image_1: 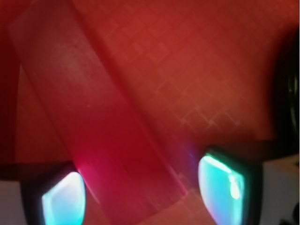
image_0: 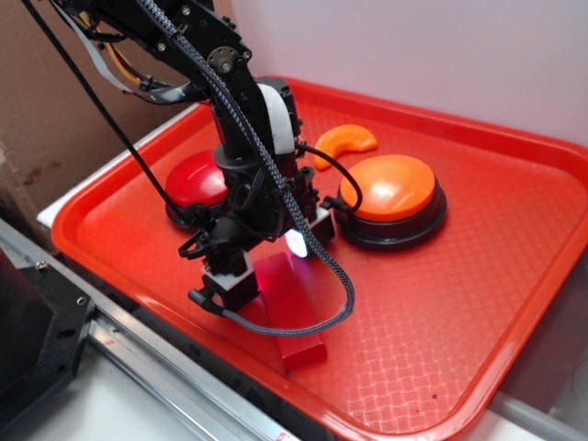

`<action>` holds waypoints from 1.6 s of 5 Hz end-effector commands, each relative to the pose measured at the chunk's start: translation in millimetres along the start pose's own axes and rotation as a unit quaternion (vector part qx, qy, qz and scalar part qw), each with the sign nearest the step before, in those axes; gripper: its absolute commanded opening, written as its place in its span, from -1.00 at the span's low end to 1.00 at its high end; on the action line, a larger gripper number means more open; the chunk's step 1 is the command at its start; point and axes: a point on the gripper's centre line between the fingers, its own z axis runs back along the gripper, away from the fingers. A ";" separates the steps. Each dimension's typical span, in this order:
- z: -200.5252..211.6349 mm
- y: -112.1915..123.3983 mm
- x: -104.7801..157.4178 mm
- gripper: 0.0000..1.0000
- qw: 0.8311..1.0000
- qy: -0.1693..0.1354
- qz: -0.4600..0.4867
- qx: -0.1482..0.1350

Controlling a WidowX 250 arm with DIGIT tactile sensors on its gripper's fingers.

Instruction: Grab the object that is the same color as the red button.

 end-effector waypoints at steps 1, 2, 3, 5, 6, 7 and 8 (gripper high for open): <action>-5.5 -11.2 4.0 -1.00 1.000 0.004 -0.012 0.000; -2.7 -11.0 5.1 -1.00 1.000 0.006 -0.001 -0.001; 25.6 -15.8 7.0 -1.00 0.997 0.011 0.075 0.015; 84.8 -21.6 9.1 -1.00 0.948 0.023 0.317 -0.010; 133.9 -21.8 -1.4 -1.00 0.901 0.013 0.433 -0.018; 162.9 -17.7 -7.9 -1.00 0.840 0.016 0.542 -0.001; 191.8 -13.6 -12.4 -1.00 0.766 0.005 0.642 0.004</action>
